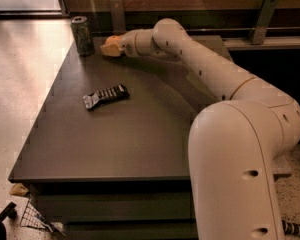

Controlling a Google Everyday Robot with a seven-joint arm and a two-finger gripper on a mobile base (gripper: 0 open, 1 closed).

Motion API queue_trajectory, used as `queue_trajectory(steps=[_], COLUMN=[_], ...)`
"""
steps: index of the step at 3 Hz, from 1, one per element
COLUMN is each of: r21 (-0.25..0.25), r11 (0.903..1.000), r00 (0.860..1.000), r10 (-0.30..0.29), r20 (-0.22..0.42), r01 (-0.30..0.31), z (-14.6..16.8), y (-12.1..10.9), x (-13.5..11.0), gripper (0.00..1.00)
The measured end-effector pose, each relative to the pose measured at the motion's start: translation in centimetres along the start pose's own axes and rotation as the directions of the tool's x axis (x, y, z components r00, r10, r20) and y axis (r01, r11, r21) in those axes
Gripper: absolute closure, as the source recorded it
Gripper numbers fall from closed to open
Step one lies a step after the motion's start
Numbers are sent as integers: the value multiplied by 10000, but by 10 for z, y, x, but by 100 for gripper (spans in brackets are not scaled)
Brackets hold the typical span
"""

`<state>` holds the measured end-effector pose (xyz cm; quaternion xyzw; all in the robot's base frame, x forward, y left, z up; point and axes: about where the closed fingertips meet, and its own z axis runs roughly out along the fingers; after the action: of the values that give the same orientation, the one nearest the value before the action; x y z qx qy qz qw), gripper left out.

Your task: Move orange near green can

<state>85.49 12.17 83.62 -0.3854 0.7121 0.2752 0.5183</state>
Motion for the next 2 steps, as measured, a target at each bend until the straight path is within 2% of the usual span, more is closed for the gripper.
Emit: queue_trajectory(steps=[1,2], r21=[-86,-131], r11=[10000,9999], r00=[10000,10000], r10=[15,21], r20=[-2,-13], r01=[-15,-21], z=[3,6], y=[2,4], x=[1,1], gripper=[85,62])
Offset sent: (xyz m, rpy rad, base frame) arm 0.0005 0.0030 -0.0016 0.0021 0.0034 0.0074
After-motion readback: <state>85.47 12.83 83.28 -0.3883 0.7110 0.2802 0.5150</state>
